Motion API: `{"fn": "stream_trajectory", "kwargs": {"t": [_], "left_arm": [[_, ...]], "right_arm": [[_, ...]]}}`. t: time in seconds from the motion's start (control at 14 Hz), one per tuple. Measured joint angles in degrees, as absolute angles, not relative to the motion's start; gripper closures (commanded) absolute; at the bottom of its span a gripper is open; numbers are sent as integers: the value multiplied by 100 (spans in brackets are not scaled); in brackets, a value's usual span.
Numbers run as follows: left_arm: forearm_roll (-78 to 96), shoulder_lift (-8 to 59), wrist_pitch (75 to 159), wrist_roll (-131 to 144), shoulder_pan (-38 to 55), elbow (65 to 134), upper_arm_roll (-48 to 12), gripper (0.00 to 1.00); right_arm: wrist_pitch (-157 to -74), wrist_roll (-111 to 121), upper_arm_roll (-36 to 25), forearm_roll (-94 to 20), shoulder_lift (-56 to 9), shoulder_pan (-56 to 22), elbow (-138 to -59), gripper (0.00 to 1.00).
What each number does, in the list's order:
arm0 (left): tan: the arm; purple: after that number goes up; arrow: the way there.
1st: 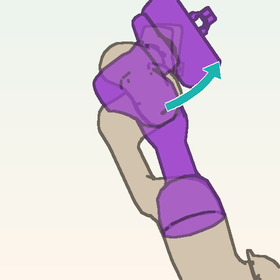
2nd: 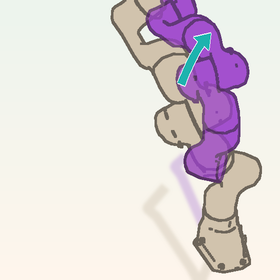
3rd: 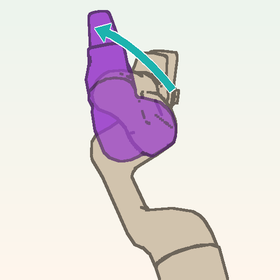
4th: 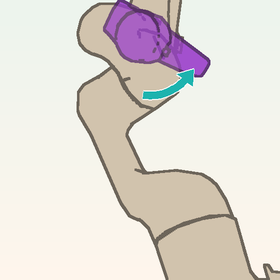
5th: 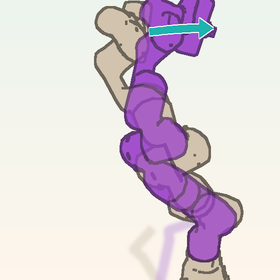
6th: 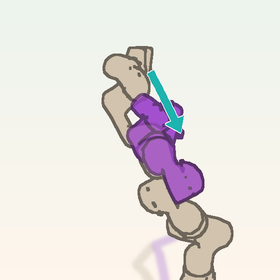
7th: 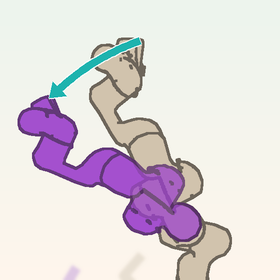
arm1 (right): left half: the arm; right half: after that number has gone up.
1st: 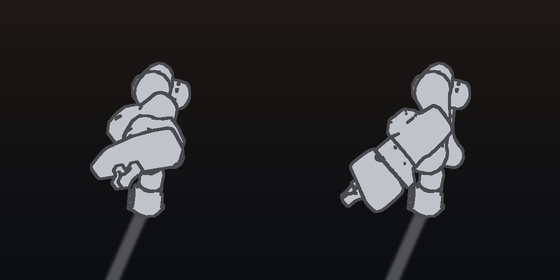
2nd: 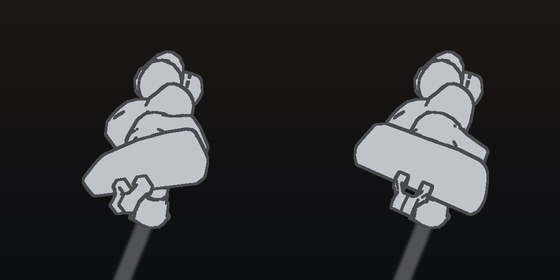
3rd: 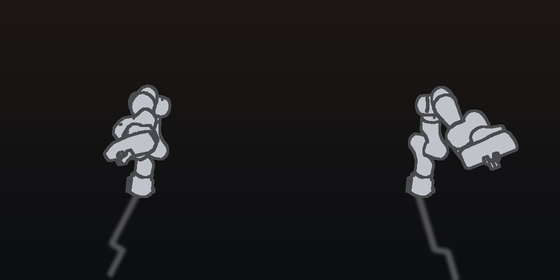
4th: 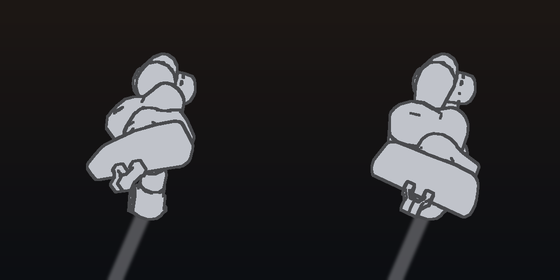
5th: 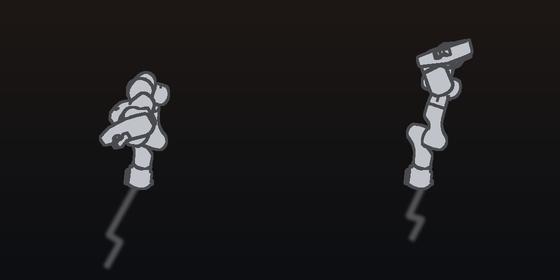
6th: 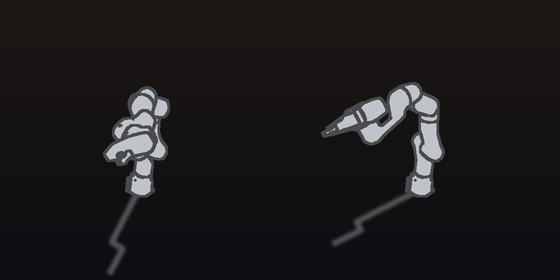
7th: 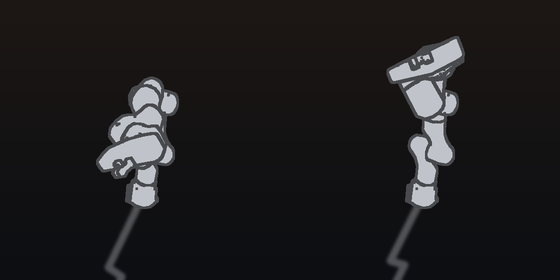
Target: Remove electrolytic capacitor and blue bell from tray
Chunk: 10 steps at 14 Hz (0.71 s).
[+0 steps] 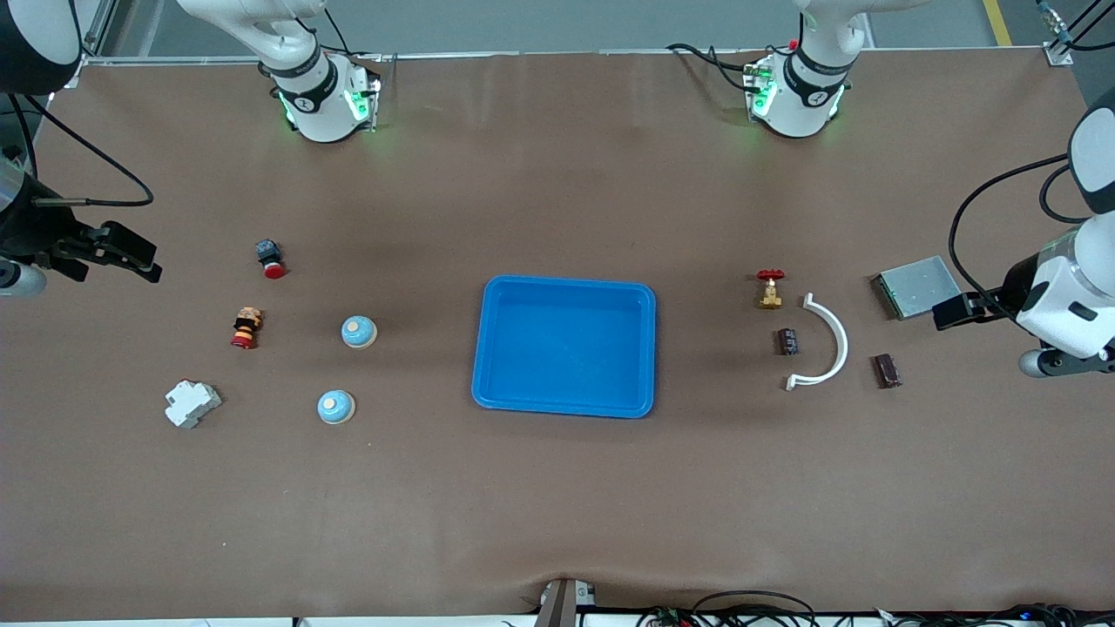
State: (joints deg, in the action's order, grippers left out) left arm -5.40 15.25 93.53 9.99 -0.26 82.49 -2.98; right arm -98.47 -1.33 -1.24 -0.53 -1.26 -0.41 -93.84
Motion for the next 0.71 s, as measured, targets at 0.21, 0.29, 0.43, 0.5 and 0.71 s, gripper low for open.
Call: {"fn": "stream_trajectory", "kwargs": {"t": [0.21, 0.29, 0.43, 0.5, 0.71], "left_arm": [[-443, 1513, 9346, 995, 165, 8249, -92, 0], [-314, 1513, 9345, 995, 165, 8249, -84, 0], [-26, 1513, 9346, 995, 152, 8239, -50, 0], [71, 1514, 9350, 994, 143, 8198, -40, 0], [148, 1513, 9350, 901, 150, 7968, -34, 0]], "right_arm": [[-9856, -135, -120, -54, -126, -40, -9397, 0], [-9875, -135, -113, -55, -125, -40, -9396, 0], [-9907, -135, -95, -57, -124, -40, -9396, 0], [-9915, -135, -90, -57, -121, -40, -9393, 0], [-9986, -135, -89, -99, -77, -40, -9386, 0]]}}
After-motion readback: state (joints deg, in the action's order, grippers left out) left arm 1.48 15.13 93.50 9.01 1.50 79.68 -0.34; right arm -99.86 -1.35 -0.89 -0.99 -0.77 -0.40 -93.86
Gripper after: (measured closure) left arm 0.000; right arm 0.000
